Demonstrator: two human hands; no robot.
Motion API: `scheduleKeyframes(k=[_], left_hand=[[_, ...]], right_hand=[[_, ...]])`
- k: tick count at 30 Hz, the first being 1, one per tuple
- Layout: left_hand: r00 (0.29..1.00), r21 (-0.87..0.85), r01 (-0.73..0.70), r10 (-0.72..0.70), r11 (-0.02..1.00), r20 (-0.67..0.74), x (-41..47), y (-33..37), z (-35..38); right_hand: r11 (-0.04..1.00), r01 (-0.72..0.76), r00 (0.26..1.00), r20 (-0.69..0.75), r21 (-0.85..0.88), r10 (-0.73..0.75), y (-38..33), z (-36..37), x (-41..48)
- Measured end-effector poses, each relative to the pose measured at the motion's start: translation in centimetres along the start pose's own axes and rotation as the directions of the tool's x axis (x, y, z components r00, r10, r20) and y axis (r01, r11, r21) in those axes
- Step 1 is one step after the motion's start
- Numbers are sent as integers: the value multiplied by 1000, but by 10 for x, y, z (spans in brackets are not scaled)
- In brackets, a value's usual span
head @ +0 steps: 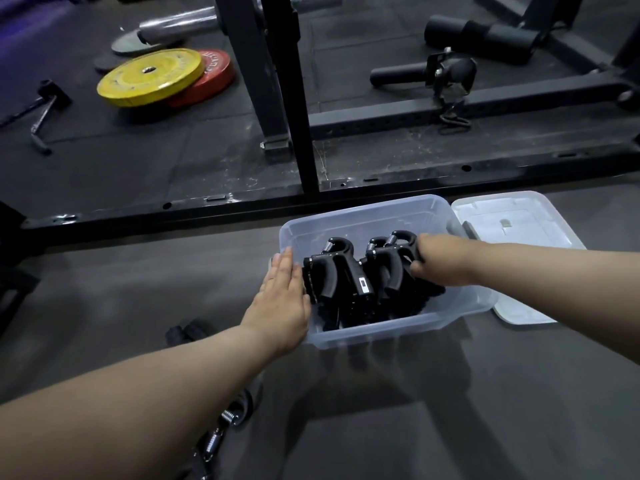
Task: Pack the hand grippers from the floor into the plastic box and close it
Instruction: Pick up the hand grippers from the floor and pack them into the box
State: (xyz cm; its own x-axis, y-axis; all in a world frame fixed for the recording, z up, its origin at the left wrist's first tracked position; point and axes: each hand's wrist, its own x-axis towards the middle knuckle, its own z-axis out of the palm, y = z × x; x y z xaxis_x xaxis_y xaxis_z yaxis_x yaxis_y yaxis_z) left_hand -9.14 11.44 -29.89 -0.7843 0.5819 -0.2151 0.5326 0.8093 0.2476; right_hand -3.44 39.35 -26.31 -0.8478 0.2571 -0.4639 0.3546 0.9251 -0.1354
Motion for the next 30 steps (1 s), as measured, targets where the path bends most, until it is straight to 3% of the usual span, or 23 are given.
scheduleKeyframes(k=[6, 12, 16, 21, 27, 30], left_hand=[[1000, -1, -2, 2, 1000, -10, 0, 1, 0], [1000, -5, 4, -4, 1000, -2, 0, 2, -1], [1000, -12, 9, -9, 1000, 4, 0, 1, -1], [1000, -6, 7, -7, 1000, 12, 0, 1, -1], [1000, 17, 5, -5, 1000, 29, 2, 0, -1], [999, 31, 2, -4, 1000, 48, 2, 0, -2]], right_hand=[[997, 65, 997, -54, 30, -63, -1, 4, 5], [998, 49, 994, 98, 29, -52, 1, 10, 4], [995, 86, 995, 50, -58, -84, 2, 10, 3], [999, 39, 996, 84, -20, -37, -1, 8, 4], [999, -1, 1000, 3, -43, 1, -8, 11, 8], [996, 62, 993, -95, -64, -68, -19, 15, 9]])
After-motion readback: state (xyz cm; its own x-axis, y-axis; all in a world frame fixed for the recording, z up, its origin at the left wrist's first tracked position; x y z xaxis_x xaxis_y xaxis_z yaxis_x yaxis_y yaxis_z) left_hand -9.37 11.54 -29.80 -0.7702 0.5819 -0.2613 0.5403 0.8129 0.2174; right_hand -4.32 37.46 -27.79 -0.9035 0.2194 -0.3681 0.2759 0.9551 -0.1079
